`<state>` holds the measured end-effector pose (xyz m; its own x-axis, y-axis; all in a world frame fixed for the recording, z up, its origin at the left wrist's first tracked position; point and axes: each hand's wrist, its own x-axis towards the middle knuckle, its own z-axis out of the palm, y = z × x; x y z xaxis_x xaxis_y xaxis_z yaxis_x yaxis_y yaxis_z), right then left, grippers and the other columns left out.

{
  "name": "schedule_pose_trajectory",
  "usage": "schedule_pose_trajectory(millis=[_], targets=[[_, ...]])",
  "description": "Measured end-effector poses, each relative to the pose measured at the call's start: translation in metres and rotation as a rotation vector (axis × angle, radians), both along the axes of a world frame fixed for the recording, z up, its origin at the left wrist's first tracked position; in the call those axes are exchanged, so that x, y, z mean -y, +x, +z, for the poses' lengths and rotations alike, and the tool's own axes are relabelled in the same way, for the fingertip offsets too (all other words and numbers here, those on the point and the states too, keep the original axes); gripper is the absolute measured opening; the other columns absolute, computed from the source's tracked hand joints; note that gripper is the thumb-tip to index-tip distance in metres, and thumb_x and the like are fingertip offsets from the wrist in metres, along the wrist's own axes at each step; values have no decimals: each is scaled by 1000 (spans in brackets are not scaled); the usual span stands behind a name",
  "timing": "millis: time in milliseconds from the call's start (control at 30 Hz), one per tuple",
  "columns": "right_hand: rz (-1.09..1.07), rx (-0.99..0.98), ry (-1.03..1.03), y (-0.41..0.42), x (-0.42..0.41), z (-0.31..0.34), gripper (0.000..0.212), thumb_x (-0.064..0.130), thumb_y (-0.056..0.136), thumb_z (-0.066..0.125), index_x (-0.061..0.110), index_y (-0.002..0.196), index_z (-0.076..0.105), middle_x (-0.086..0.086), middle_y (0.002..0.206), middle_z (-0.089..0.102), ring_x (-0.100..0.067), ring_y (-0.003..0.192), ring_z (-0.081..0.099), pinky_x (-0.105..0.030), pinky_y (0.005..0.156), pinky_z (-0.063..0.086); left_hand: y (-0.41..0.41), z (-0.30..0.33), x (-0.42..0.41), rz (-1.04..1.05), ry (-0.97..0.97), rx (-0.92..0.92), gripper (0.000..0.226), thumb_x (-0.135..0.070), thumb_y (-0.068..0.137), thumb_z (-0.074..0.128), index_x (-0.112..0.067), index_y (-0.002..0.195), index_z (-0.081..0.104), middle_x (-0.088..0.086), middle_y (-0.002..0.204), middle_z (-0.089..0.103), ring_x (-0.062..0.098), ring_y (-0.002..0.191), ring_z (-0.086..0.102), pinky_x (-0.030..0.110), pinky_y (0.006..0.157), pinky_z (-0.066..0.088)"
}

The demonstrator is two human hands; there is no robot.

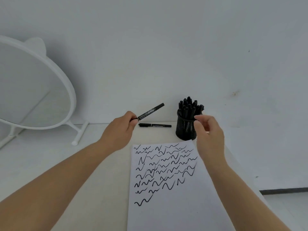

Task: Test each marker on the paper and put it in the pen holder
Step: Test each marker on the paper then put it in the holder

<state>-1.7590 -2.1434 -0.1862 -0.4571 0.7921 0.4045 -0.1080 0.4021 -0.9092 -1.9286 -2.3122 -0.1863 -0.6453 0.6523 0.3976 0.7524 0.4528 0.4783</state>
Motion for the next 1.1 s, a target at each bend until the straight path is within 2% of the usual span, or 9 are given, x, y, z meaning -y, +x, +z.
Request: schedule_pose_trajectory(millis=[67,200,333,533,733,833,933,1000,1100], targets=[[211,137,-125,6,18,1,14,22,92,50,24,93,64,7,72,59,6,55,51,-11,57,41,28,7,4,-72,11,59,15,-28,97,34,-20,95,47,-5,61,47,11,55,41,31,53,29],[443,235,-217,14,58,-7,29,36,94,45,14,91,64,8,61,56,-5,51,46,-22,54,39,79,4,9,-227,-18,137,15,-29,97,36,-22,91,48,-9,56,42,5,50,38,30,52,29],[324,224,-277,28,79,-19,27,30,92,48,9,84,63,11,51,51,-3,45,43,-15,46,36,112,-7,18,-280,-53,229,27,-36,97,34,-24,90,58,-10,62,49,4,56,44,29,59,38],[385,84,-391,53,95,-22,25,17,94,45,13,76,61,10,49,50,-5,45,42,-13,46,36,132,-18,38,-283,-14,576,31,-30,95,40,-31,67,51,-11,55,43,9,49,35,18,46,29],[409,111,-332,67,107,-35,33,23,96,44,18,68,62,10,44,49,-3,44,43,-11,48,37,148,-23,56,-304,-101,607,25,-30,93,44,-31,72,57,-12,58,45,-1,50,42,13,53,33],[362,158,-312,67,117,-50,40,24,96,44,26,59,59,12,41,44,-3,41,39,-12,46,33,161,-30,63,-256,-170,482,27,-33,96,38,-28,71,46,-11,59,44,3,50,41,18,51,32],[79,47,-612,62,87,-47,38,27,96,42,21,60,53,6,48,40,-3,33,36,-21,46,31,172,-38,74,-188,-379,23,25,-43,96,27,-25,79,31,-10,60,39,11,55,39,31,52,27],[-74,-16,-657,70,49,-36,33,28,94,43,18,64,51,3,52,36,-4,30,33,-21,44,30,171,-44,89,-176,-421,-35,24,-47,95,24,-27,81,28,-10,62,41,18,61,44,31,54,27],[-58,40,-473,84,24,-34,29,31,90,48,18,65,56,11,41,40,-5,37,34,-19,44,34,152,-49,107,-36,-337,6,22,-46,94,29,-27,83,32,-6,65,49,24,66,50,33,54,29]])
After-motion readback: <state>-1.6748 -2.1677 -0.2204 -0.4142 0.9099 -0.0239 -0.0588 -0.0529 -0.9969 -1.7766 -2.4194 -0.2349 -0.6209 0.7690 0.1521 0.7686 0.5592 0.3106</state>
